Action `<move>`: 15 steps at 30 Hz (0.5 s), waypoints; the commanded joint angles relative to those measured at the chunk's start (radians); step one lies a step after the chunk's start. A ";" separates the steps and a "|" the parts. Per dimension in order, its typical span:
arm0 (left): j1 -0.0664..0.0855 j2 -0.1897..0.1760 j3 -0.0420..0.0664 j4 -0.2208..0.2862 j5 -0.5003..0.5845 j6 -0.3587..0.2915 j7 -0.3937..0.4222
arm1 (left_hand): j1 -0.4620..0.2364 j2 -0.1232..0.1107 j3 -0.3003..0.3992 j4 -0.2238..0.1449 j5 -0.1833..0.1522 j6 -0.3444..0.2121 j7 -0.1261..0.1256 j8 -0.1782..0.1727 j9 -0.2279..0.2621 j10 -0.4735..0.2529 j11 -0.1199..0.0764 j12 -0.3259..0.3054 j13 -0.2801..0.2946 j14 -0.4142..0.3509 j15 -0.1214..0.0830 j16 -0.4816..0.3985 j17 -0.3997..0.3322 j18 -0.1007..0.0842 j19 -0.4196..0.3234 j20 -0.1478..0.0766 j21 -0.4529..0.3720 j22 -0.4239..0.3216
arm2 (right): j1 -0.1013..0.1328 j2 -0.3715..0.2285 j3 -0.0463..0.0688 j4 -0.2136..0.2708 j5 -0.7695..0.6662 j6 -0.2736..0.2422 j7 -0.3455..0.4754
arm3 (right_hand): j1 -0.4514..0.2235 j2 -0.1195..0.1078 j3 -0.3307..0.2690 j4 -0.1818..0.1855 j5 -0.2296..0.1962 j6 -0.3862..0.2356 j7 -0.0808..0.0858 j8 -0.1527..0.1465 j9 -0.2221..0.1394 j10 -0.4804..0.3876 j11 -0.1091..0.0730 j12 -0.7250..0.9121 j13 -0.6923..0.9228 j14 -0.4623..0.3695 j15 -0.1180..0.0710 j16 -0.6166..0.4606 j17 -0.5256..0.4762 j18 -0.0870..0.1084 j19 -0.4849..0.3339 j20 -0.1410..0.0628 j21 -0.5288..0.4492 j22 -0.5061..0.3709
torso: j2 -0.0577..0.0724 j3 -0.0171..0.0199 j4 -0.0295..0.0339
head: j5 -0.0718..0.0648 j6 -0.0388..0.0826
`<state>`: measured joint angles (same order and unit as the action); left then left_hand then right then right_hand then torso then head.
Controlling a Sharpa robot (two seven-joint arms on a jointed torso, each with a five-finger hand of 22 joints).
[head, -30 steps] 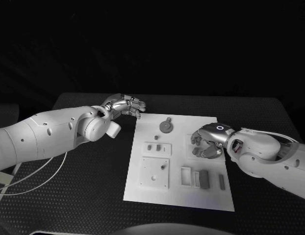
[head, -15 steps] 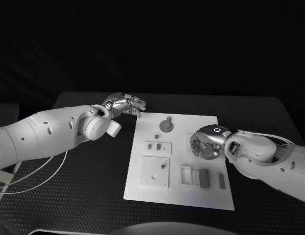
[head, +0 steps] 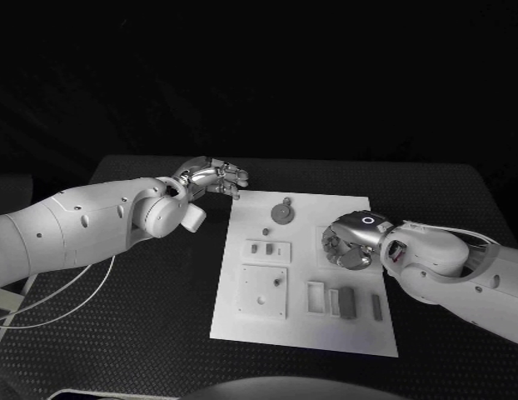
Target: Assemble the parts on the task board
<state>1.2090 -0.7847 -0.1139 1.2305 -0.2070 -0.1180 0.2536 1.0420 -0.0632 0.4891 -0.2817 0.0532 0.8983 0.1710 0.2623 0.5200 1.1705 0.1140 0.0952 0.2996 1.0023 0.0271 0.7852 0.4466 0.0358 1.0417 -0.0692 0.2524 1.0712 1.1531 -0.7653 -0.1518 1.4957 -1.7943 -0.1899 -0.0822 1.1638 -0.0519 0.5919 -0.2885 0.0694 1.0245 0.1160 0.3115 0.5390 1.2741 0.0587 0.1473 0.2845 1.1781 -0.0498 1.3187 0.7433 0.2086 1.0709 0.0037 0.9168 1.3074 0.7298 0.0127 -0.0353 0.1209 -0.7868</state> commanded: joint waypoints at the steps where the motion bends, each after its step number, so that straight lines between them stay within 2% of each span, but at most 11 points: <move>1: 0.001 0.003 0.001 0.001 0.001 0.011 0.014 | -0.008 0.005 -0.006 0.001 0.003 -0.003 -0.001 0.004 -0.002 0.008 -0.002 -0.001 -0.001 0.009 0.002 -0.006 0.001 0.017 0.008 0.000 -0.003 -0.002 | -0.003 0.002 -0.001 0.005 -0.025 -0.024 -0.004 | 0.032 -0.022 0.120 0.028 0.003 0.012 -0.001 0.003 0.005 0.012 -0.001 0.006 0.009 0.012 -0.004 0.002 -0.004 0.053 0.016 -0.002 0.003 0.009 | 0.000 0.0002 0.0003 | 0.000 -0.002; 2: 0.001 0.003 0.001 0.001 0.001 0.011 0.014 | -0.008 0.005 -0.006 0.001 0.003 -0.003 -0.001 0.004 -0.002 0.008 -0.002 -0.001 -0.001 0.009 0.002 -0.006 0.001 0.017 0.008 0.000 -0.003 -0.002 | -0.004 0.002 -0.001 0.006 -0.026 -0.027 -0.005 | 0.021 -0.030 0.158 0.030 0.000 0.016 -0.003 0.003 0.006 0.015 -0.003 0.006 0.012 0.017 -0.005 0.002 -0.005 0.053 0.024 -0.003 0.006 0.010 | 0.000 0.0002 0.0003 | 0.000 -0.002; 3: 0.001 0.003 0.001 0.000 0.001 0.011 0.013 | -0.008 0.005 -0.006 0.001 0.003 -0.003 -0.001 0.004 -0.002 0.008 -0.002 -0.001 -0.001 0.009 0.002 -0.007 0.001 0.017 0.008 0.000 -0.003 -0.002 | -0.004 0.002 -0.001 0.007 -0.027 -0.030 -0.007 | 0.019 -0.029 0.165 0.025 0.000 0.018 -0.004 0.004 0.007 0.018 -0.004 0.007 0.014 0.019 -0.006 0.002 -0.005 0.053 0.026 -0.004 0.008 0.011 | 0.000 -0.0001 0.0004 | 0.000 -0.003; 15: 0.001 0.004 0.001 -0.003 0.001 0.011 0.014 | -0.008 0.005 -0.006 0.001 0.003 -0.003 -0.001 0.004 -0.002 0.008 -0.002 -0.001 -0.002 0.009 0.001 -0.007 0.002 0.017 0.009 0.000 -0.004 -0.002 | -0.004 -0.012 0.000 0.030 -0.020 -0.067 -0.004 | 0.009 -0.026 0.183 0.010 -0.001 0.029 -0.010 0.012 0.017 0.030 -0.011 0.013 0.026 0.029 -0.012 0.003 -0.004 0.053 0.038 -0.011 0.013 0.012 | 0.000 -0.0004 0.0012 | 0.002 -0.005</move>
<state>1.2090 -0.7821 -0.1139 1.2267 -0.2070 -0.1179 0.2538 1.0420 -0.0632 0.4891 -0.2817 0.0532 0.8983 0.1711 0.2623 0.5191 1.1705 0.1140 0.0952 0.2995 1.0023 0.0271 0.7819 0.4476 0.0436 1.0417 -0.0692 0.2524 1.0704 1.1507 -0.7766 -0.1517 1.5174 -1.8078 -0.2348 -0.0943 1.1717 -0.0849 0.7512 -0.2990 0.0663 1.0455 0.1077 0.3195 0.5460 1.2976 0.0499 0.1485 0.2845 1.2002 -0.0562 1.3186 0.7392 0.2030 1.0974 -0.0018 0.9257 1.3073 0.7296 0.0123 -0.0346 0.1225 -0.7912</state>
